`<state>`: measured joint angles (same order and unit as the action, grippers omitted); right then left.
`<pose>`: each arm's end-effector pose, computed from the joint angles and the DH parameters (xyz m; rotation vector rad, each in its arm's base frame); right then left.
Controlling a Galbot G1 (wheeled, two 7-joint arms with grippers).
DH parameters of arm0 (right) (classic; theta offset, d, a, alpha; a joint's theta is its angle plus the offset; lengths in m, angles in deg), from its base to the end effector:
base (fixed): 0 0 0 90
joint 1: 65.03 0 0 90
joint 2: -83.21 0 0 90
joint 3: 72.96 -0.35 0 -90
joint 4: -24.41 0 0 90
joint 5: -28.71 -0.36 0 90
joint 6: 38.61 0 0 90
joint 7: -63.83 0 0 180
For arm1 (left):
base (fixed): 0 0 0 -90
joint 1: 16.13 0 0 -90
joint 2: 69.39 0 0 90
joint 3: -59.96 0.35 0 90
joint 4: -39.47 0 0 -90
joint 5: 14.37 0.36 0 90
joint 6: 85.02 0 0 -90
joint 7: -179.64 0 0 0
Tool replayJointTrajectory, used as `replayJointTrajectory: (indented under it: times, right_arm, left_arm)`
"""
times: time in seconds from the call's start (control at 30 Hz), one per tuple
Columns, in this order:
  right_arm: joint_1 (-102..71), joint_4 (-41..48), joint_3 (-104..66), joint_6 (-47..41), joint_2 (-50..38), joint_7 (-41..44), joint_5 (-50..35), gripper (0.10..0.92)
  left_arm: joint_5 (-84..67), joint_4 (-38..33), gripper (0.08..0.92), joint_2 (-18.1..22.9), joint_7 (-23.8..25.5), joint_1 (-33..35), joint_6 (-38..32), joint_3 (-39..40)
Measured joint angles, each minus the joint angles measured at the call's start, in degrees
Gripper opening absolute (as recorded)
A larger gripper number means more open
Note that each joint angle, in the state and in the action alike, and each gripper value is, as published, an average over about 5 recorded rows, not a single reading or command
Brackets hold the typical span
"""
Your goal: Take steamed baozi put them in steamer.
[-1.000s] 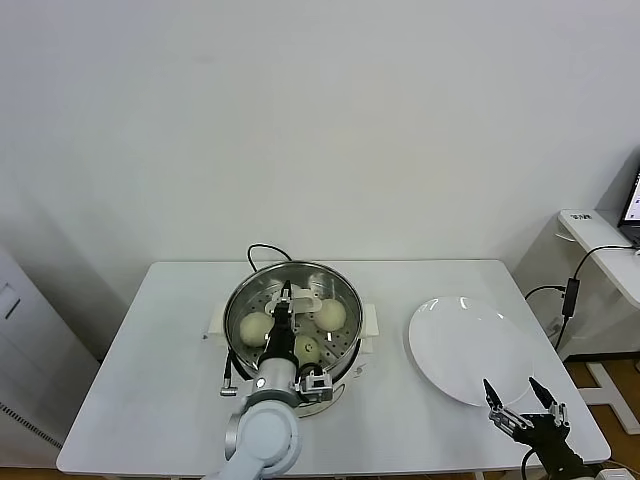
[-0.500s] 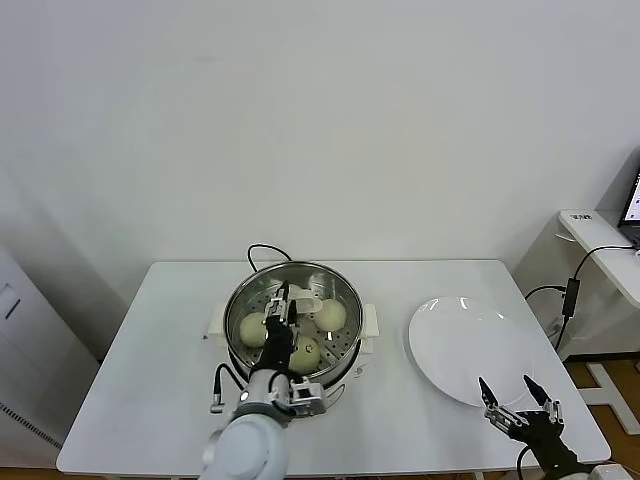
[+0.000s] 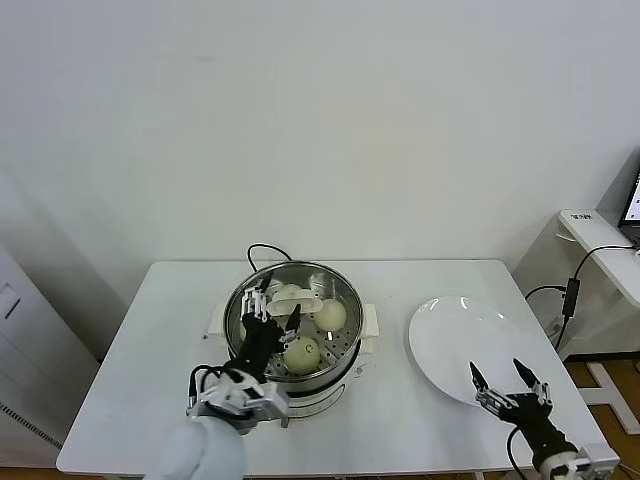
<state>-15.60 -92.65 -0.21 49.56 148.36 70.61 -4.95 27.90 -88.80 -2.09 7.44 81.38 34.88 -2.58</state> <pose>0.1487 -0.1645 -0.2971 0.0969 -2.9558 -0.1111 0.2268 -0.0712 -0.1988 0.4311 2.6894 1.3946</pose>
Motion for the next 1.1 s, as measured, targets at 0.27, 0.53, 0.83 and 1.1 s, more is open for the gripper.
replayJointTrajectory:
  times: [0.27,0.53,0.83,1.1]
  right_arm:
    - [5.12,1.4,3.15,-0.28,-2.08,-1.99,-0.65,0.823]
    - [10.35,3.18,6.25,-0.98,-3.59,-3.55,-1.19,0.823]
    - [14.35,5.38,8.82,-1.1,-3.33,-3.68,-0.16,0.823]
    - [15.63,6.7,9.93,-0.76,-2.33,-3.58,1.04,0.823]
  left_arm:
    - [-14.61,-0.47,0.823,0.69,-5.11,2.37,-10.4,-5.84]
    - [-24.41,2.47,0.823,3.69,-8.88,4.03,-18.48,-13.47]
    - [-31.61,5.63,0.823,7.22,-9.96,6.97,-23.27,-22.03]
    - [-36.49,8.21,0.823,9.4,-8.47,10.65,-25.25,-28.95]
